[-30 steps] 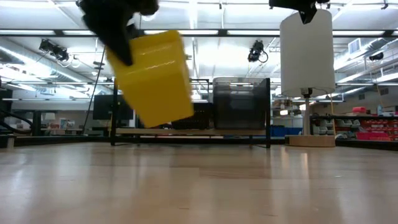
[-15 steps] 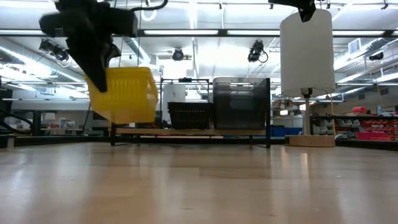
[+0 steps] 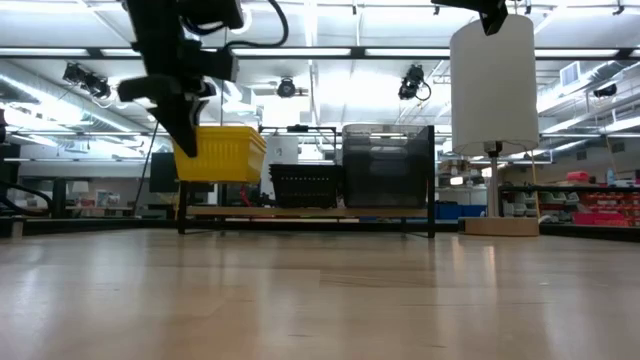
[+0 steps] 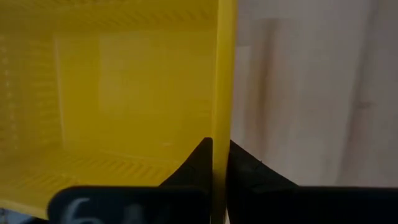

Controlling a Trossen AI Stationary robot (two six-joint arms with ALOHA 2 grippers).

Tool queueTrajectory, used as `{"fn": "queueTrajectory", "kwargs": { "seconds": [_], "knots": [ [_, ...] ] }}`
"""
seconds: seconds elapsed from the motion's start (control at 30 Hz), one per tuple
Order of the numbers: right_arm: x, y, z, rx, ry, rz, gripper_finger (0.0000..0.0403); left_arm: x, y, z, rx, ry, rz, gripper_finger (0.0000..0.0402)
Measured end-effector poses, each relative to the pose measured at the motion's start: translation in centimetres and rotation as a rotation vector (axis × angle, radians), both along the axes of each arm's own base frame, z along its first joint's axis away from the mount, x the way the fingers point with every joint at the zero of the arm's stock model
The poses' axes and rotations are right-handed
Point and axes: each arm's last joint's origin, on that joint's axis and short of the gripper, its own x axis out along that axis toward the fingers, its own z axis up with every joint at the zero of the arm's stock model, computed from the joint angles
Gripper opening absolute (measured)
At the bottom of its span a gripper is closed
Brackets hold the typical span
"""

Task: Stack baskets on shelf by color
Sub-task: Put the stacked yellow baskets on the shelf

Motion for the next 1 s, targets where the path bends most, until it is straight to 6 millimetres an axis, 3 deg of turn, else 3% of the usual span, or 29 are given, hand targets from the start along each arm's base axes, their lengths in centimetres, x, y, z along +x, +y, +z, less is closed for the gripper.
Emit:
{"fn": "queueTrajectory", "kwargs": {
  "seconds": [0.27,0.57,1.0],
  "knots": [
    [0.0,0.0,0.0,-0.019,0.004,0.003,0.0077,0.0,4.6,0.0,-0.002,-0.005,0.009,0.0027],
    [0.0,0.1,-0.1,-0.034,0.016,0.026,0.0077,-0.1,7.9,-0.3,-0.055,-0.037,0.0,0.0028],
    [-0.1,0.3,-0.1,-0.037,0.015,0.047,0.0077,0.3,8.5,-1.8,-0.074,0.032,0.008,0.0173]
  ]
}}
